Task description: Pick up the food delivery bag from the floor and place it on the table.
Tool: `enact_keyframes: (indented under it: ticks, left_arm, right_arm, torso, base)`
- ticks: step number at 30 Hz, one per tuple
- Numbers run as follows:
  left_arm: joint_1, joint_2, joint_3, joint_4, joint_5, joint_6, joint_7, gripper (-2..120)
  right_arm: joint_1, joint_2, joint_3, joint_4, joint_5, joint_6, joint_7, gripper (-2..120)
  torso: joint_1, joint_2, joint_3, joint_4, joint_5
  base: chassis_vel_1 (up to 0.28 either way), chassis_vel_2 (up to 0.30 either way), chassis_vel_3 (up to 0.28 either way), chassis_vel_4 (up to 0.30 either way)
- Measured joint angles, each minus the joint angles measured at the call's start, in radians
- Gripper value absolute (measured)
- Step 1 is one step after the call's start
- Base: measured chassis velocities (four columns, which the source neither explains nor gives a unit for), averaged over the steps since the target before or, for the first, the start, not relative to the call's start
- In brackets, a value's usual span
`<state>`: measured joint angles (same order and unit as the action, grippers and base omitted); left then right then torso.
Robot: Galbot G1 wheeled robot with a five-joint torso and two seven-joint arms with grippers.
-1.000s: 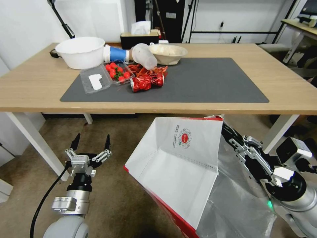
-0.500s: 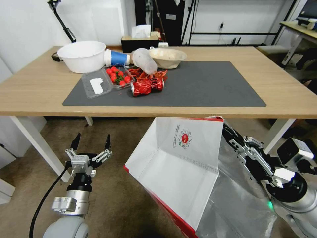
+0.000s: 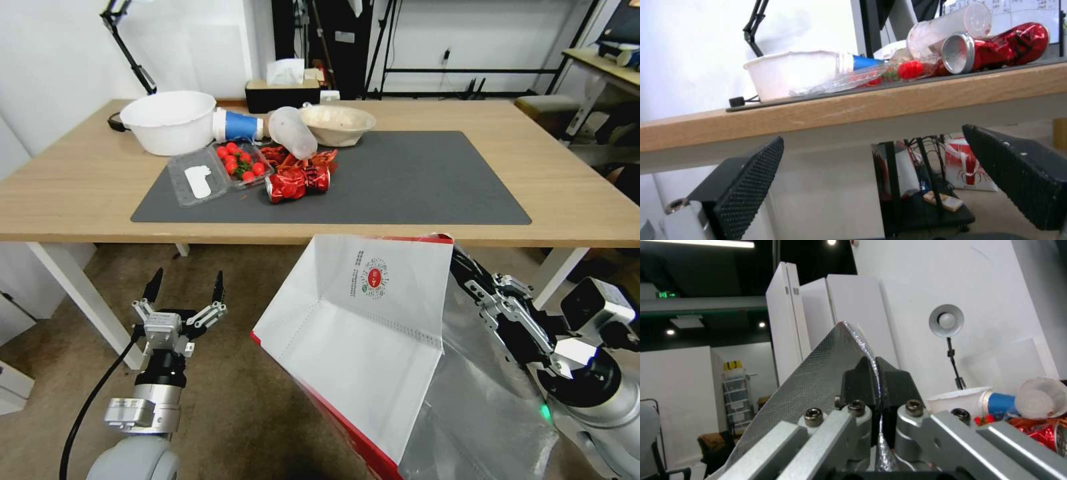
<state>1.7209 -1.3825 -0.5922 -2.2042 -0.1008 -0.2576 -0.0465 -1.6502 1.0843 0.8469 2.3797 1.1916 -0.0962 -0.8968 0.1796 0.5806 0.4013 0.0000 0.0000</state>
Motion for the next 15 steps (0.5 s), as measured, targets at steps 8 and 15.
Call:
enact_keyframes:
  ticks: [8, 15]
  left_arm:
    - [-0.002, 0.005, 0.008, 0.000, 0.003, 0.004, 0.003, 100]
    - [-0.004, 0.014, 0.008, 0.015, 0.002, 0.000, 0.003, 100]
  right_arm:
    - [-0.010, 0.003, 0.020, 0.012, 0.004, -0.002, 0.002, 0]
    - [-0.014, 0.014, 0.020, 0.013, -0.002, -0.005, 0.008, 0]
  torso:
    - [0.013, 0.034, 0.021, 0.0000, 0.0000]
    - [0.027, 0.068, 0.040, 0.0000, 0.0000]
  base:
    - [0.000, 0.000, 0.000, 0.000]
    - [0.000, 0.000, 0.000, 0.000]
